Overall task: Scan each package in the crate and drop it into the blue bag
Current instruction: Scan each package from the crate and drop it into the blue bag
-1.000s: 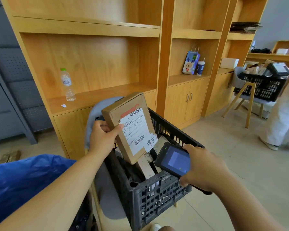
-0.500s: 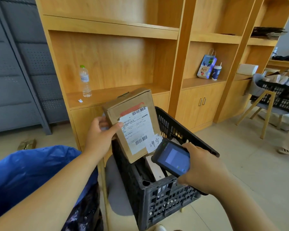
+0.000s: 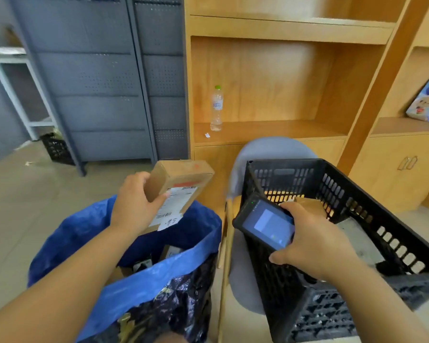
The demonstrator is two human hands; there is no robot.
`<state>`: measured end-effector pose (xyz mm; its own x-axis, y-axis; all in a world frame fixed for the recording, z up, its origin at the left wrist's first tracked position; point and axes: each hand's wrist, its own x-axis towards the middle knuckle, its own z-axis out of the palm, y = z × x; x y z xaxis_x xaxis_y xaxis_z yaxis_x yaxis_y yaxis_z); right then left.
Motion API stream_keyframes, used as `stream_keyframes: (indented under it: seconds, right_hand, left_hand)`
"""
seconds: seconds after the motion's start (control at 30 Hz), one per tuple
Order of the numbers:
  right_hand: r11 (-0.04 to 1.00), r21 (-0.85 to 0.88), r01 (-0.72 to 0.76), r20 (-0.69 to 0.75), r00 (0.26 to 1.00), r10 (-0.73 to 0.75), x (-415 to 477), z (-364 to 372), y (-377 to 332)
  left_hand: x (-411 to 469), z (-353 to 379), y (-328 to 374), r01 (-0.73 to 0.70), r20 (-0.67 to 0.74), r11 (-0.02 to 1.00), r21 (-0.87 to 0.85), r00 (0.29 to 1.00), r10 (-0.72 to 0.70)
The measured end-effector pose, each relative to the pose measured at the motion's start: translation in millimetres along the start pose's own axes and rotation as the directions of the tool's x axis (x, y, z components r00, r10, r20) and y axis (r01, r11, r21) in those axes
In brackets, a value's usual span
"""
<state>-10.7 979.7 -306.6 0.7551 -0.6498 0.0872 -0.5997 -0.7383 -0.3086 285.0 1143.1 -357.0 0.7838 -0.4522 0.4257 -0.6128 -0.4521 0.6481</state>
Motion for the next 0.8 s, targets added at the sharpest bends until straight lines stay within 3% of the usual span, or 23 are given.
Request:
stream_keyframes:
  seconds: [0.1,0.2,0.33,0.5,0.67,0.8]
  right_hand:
    - [0.999,-0.035,-0.001,0.047,0.999,0.003,4.4,8.6,-9.0]
    - [0.999,-0.027,-0.017,0.066,0.998,0.018,4.8,11.9,-5.6]
    - [0.997,-0.028,-0.072,0.05,0.996,0.074,3.5,7.5,12.6]
    - [0.987,-0.002,-0.158,-0.003,0.987,0.158,-5.9,-5.7,50.2]
    - [0.952,-0.04,-0.303,-0.084,0.951,0.299,-19.1,-21.2,99.3]
    - [0.921,0.003,-0.39,-0.147,0.911,0.386,-28.1,-29.0,142.1]
  left_hand:
    - [-7.1,7.0,-31.9,0.112,0.214,0.918,0.38,0.955,-0.205]
    - [-20.4,22.3,-44.4,0.076,0.431,0.874,0.48,0.847,-0.31]
    - [-26.2,43.8,-31.2,-0.061,0.609,0.894,0.444,0.753,-0.251]
    - [-21.7,73.8,21.4,-0.18,0.669,0.925,0.335,0.736,-0.1]
    - [-16.7,114.7,86.6,-0.274,0.661,0.954,0.119,0.739,0.13]
    - [-17.4,157.6,138.4,-0.404,0.614,0.914,-0.04,0.712,0.342]
